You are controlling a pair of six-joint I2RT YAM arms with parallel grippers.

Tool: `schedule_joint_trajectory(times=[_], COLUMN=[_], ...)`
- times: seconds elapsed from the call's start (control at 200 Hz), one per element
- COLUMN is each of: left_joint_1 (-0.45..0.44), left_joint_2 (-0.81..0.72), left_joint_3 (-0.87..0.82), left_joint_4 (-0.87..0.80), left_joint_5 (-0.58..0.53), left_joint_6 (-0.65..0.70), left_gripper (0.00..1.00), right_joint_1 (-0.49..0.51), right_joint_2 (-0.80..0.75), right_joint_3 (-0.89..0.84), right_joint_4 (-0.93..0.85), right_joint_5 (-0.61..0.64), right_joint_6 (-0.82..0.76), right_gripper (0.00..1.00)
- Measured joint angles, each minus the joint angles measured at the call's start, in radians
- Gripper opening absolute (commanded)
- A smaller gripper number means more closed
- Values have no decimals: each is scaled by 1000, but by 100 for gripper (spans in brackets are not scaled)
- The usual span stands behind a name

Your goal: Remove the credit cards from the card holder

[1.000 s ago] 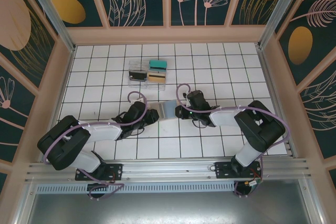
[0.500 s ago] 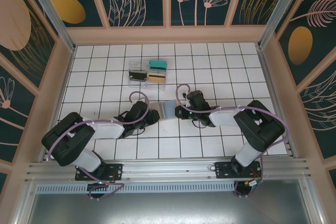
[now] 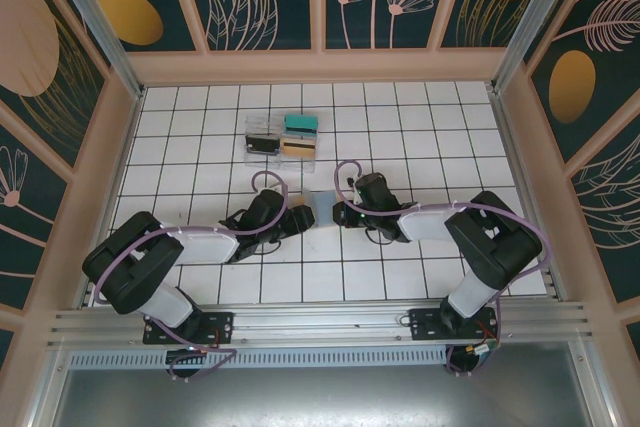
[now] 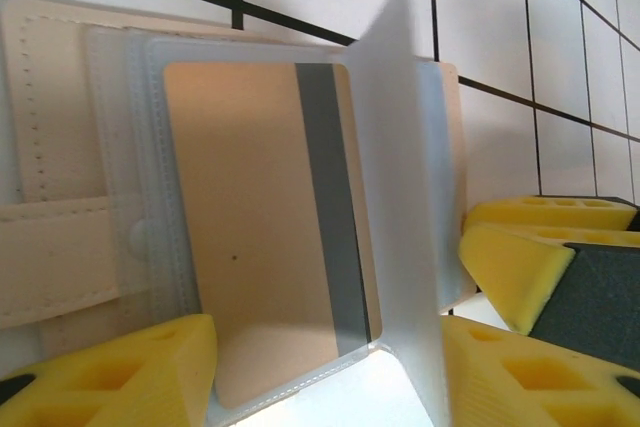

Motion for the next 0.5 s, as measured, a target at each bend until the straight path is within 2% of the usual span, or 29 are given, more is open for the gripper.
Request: schedule_joint_trajectory(times=[0.185, 0.5], left_joint_1=[0, 0], left_joint_2=[-2, -42], left_joint_3=[1, 2], left_joint_4=[18, 26], left_joint_5=[17, 23], left_joint_6=[15, 16], left_gripper=[80, 81], right_joint_1=[0, 0], right_joint_2=[2, 5], right_joint_3=[0, 0], right_joint_4=[2, 8], right_joint_5=[0, 0], right_joint_6=[0, 1], right_gripper=[32, 32])
